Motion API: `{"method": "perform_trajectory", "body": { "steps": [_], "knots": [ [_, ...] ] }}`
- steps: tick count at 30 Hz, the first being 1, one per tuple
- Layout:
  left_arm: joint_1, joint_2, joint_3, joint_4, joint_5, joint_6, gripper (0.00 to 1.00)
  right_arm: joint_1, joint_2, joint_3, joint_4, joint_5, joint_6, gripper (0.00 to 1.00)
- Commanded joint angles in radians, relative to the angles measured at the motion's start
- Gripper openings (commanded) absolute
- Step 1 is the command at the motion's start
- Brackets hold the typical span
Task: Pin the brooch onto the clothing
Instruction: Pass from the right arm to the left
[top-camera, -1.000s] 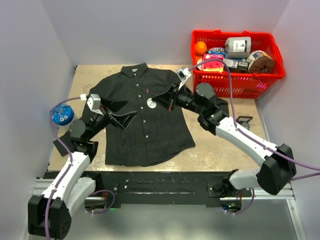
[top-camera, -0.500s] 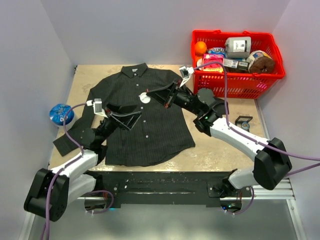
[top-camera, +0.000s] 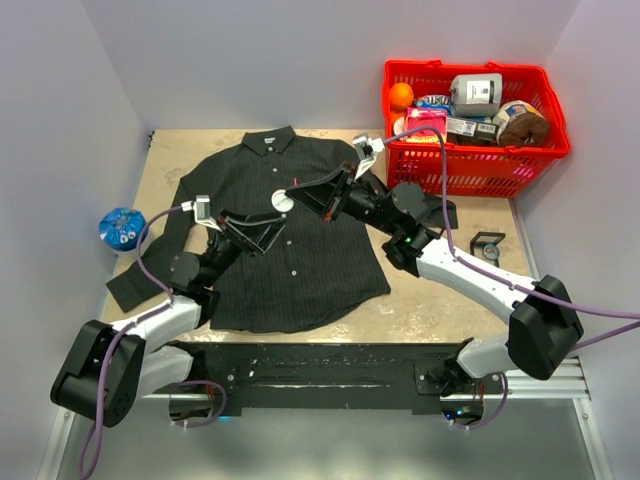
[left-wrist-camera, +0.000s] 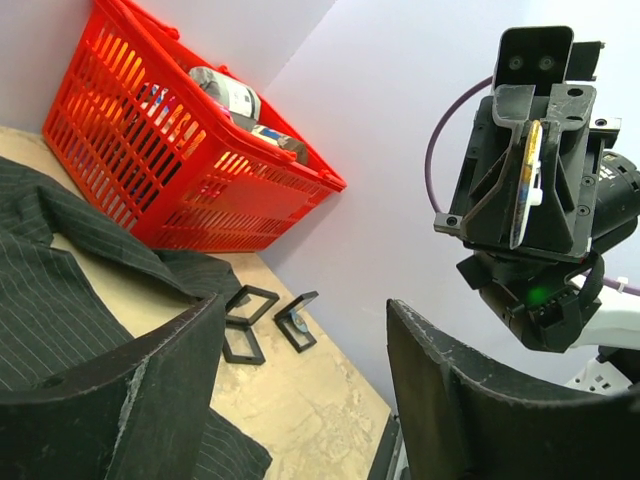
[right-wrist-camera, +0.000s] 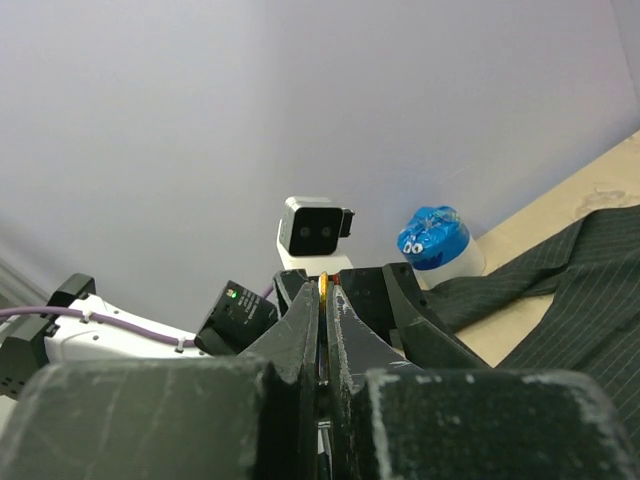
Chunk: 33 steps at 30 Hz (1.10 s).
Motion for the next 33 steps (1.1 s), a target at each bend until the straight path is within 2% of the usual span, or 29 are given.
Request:
{"method": "perform_trajectory", "body": {
  "steps": [1, 10, 15, 18, 25, 28, 33],
  "knots": [
    [-0.011, 0.005, 0.034, 0.366, 0.032, -0.014, 0.69, 0.006, -0.019, -0.013, 0.049, 0.031, -0.004, 0.0],
    [-0.027, 0.048, 0.018, 0.561, 0.0, -0.084, 0.67, 0.008, -0.033, -0.035, 0.03, 0.047, -0.013, 0.0],
    [-0.031, 0.068, 0.037, 0.616, 0.005, -0.116, 0.65, 0.008, -0.035, -0.035, 0.017, 0.053, -0.022, 0.0],
    [-0.034, 0.043, 0.06, 0.567, 0.008, -0.11, 0.64, 0.008, -0.041, -0.038, 0.012, 0.056, -0.027, 0.0],
    [-0.037, -0.116, 0.173, 0.088, 0.036, 0.045, 0.64, 0.008, -0.085, -0.035, -0.068, 0.099, -0.094, 0.0],
    [-0.037, -0.141, 0.189, 0.044, 0.039, 0.059, 0.64, 0.008, -0.088, -0.03, -0.075, 0.105, -0.099, 0.0],
    [-0.039, -0.089, 0.183, 0.13, 0.088, -0.013, 0.64, 0.008, -0.078, -0.022, -0.049, 0.096, -0.081, 0.0]
  ]
}}
